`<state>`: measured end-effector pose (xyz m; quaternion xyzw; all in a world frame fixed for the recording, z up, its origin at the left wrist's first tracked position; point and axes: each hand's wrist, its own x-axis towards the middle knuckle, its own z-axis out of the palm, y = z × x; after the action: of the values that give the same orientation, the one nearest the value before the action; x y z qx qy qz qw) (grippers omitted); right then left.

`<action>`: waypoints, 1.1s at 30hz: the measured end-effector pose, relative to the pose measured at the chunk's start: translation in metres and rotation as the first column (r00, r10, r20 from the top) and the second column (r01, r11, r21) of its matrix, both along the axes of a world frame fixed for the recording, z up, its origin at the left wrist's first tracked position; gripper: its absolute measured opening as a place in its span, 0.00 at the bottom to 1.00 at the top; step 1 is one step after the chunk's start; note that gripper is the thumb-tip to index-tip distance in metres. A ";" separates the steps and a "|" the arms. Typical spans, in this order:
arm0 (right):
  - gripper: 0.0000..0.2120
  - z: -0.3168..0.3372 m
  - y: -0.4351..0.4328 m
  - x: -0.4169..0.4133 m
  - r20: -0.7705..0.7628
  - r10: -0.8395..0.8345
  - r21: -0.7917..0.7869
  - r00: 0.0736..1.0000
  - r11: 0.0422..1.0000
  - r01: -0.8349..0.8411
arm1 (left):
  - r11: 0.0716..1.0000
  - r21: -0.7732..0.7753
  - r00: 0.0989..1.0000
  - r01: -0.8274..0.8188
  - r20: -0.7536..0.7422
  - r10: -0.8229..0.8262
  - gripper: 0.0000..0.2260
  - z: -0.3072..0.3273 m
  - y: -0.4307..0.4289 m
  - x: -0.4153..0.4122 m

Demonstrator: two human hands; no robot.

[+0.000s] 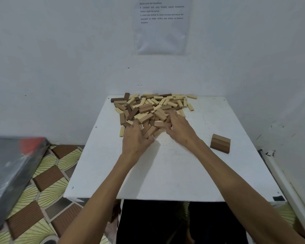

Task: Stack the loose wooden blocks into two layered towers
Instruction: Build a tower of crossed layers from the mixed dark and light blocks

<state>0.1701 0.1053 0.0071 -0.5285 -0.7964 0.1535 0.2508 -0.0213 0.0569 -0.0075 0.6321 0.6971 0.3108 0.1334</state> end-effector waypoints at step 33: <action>0.47 -0.043 -0.100 0.072 -0.092 -0.007 -0.300 0.996 0.954 -0.021 | 0.766 -0.208 0.791 0.609 0.079 -0.607 0.50 -0.027 -0.029 0.010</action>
<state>0.2420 0.0057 -0.0360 -0.5499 -0.7533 0.2978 0.2035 -0.0110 0.0283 -0.0348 0.8036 0.4847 0.1732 0.2989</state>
